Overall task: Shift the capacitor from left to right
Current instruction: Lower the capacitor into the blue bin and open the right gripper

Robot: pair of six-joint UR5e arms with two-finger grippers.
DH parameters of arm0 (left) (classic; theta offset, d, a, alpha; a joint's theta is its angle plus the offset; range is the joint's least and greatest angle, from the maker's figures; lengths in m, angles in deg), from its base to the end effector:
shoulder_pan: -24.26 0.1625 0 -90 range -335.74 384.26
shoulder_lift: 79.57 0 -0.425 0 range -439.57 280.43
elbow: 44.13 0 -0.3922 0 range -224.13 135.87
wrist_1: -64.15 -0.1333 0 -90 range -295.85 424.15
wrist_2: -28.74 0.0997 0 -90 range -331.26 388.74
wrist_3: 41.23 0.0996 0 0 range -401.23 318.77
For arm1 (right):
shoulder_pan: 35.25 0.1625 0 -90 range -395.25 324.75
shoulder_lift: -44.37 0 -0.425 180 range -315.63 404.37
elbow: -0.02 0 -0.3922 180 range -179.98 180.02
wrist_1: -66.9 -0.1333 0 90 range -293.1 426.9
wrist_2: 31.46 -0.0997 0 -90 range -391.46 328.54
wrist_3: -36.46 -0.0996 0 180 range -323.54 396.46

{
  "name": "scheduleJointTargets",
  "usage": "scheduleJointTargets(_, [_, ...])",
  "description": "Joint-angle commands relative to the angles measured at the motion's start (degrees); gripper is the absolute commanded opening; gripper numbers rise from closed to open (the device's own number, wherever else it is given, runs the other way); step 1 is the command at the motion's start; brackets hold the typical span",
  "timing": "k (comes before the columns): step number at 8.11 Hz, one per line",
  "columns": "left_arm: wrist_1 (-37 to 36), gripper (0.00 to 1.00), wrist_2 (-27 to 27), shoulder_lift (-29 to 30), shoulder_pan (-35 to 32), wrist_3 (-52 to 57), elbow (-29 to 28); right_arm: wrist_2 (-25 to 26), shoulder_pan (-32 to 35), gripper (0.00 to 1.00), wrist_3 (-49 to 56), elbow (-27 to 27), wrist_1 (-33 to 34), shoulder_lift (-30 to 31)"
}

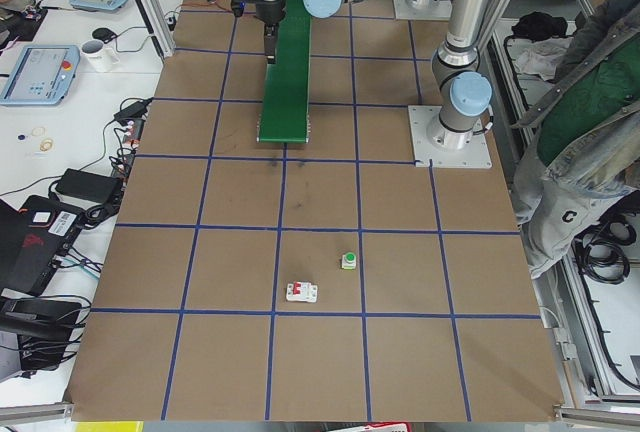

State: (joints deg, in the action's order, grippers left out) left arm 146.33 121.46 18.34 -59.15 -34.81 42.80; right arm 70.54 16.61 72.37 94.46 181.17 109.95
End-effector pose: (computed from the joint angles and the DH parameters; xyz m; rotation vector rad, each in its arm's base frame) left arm -0.0641 -0.5651 0.4562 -0.0065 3.0877 -0.0715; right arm -0.2887 -0.5499 0.2551 -0.0459 -3.0087 -0.2867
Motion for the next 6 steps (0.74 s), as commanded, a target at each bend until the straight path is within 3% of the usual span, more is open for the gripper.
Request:
scheduleJointTargets(1, [0.09, 1.0, 0.18, 0.0, 0.0, 0.08, -0.1, -0.05, -0.63, 0.08, -0.05, 0.48, 0.16, -0.72])
scheduleJointTargets(3, [0.09, 1.0, 0.18, 0.0, 0.0, 0.08, -0.1, -5.02, -0.71, 0.43, 0.12, 0.39, 0.07, -0.63])
scheduleJointTargets(5, [0.09, 1.0, 0.18, 0.0, 0.0, 0.0, -0.1, -6.2, -1.07, 0.49, 0.13, 0.3, -0.02, -0.46])
scheduleJointTargets(6, [0.09, 1.0, 0.18, 0.0, -0.09, 0.0, -0.1, -6.2, -1.07, 0.57, 0.13, -0.13, -0.02, -0.02])
